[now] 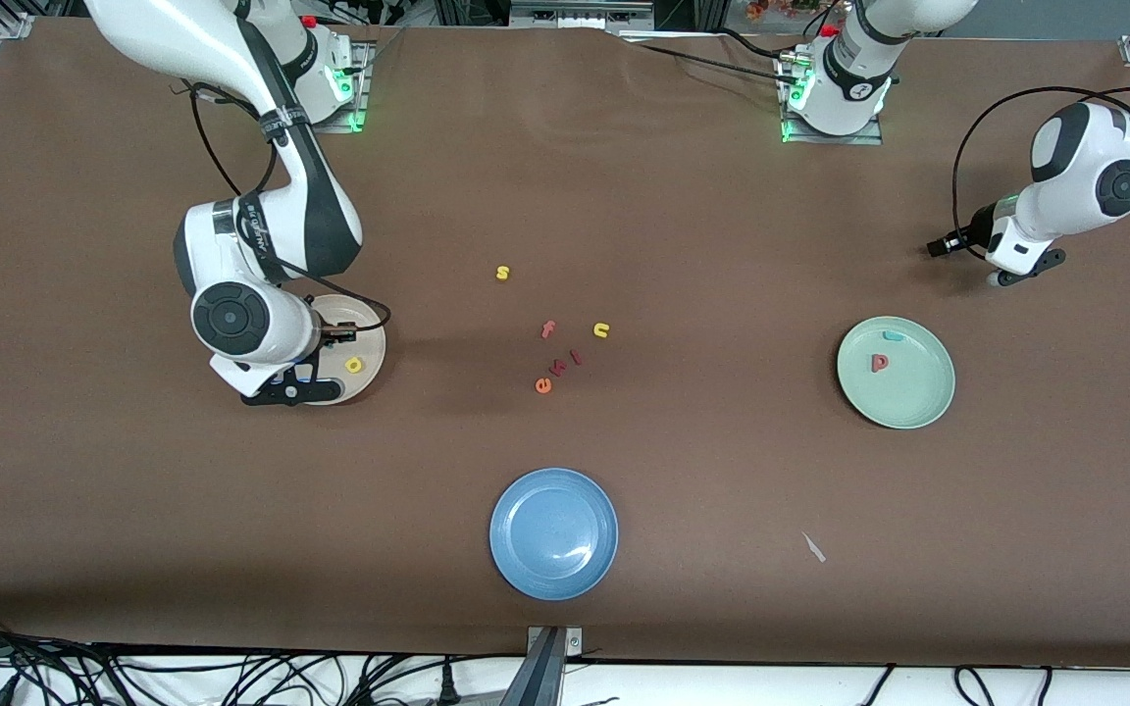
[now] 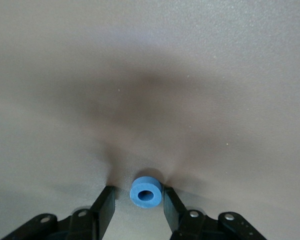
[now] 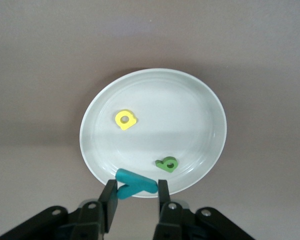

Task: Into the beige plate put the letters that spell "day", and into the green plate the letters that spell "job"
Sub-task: 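Place the o on the green plate while the right places y on cream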

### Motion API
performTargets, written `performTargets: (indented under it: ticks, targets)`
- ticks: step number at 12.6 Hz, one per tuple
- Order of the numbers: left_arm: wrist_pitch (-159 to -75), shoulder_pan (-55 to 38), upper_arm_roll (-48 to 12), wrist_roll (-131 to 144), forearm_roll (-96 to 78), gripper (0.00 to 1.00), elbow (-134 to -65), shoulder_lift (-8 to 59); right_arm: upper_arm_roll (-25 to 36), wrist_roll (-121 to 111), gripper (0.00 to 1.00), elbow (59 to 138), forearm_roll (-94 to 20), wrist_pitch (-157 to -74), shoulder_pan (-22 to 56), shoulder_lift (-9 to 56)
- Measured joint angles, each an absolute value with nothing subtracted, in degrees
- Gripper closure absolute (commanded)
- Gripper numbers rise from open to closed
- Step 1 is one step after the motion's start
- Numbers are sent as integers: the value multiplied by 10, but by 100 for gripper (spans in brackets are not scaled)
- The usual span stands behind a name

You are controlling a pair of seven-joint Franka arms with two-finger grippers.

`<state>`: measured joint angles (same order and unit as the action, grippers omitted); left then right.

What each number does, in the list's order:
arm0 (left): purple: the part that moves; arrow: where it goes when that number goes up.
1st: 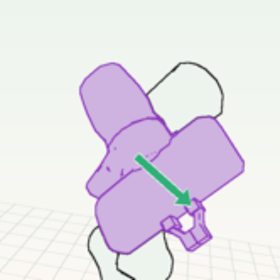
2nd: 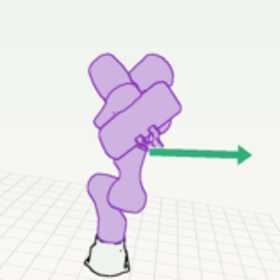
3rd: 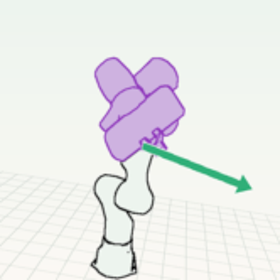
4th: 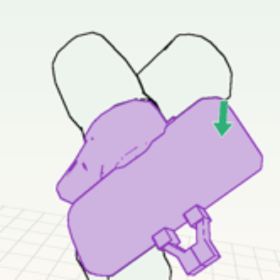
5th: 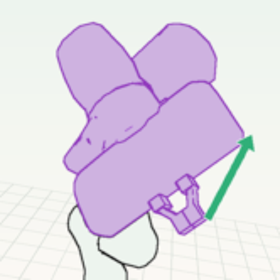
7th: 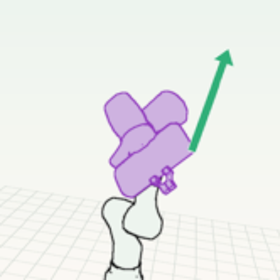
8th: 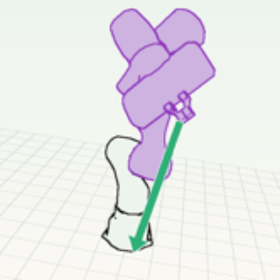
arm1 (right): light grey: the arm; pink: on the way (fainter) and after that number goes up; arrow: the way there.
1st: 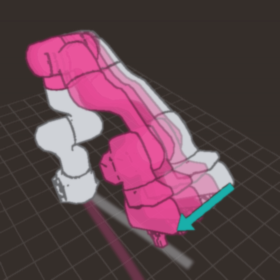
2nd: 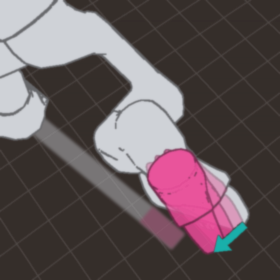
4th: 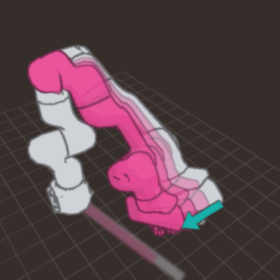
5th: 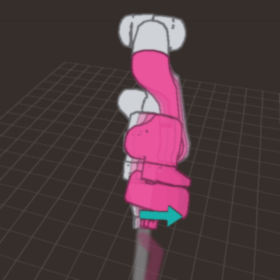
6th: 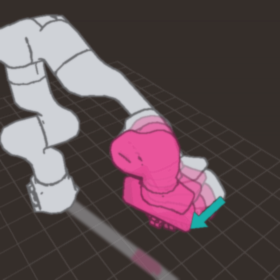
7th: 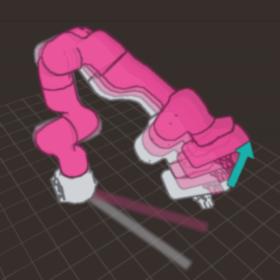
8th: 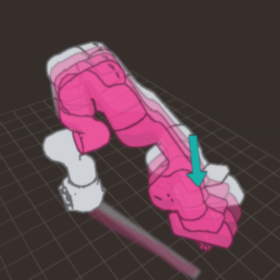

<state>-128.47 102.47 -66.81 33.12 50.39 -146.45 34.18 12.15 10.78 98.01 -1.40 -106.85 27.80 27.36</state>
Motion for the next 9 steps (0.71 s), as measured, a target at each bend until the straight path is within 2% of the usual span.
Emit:
performTargets:
  ticks: [3, 9]
  targets:
    - [-1278, 1026, -671, 331, 509, 83, -1463, 339, 131, 105, 21, 997, -40, -1069, 278, 274]
    - [-1275, 1027, -677, 331, 512, 84, -1462, 339, 133, 105, 21, 999, -42, -1069, 278, 274]
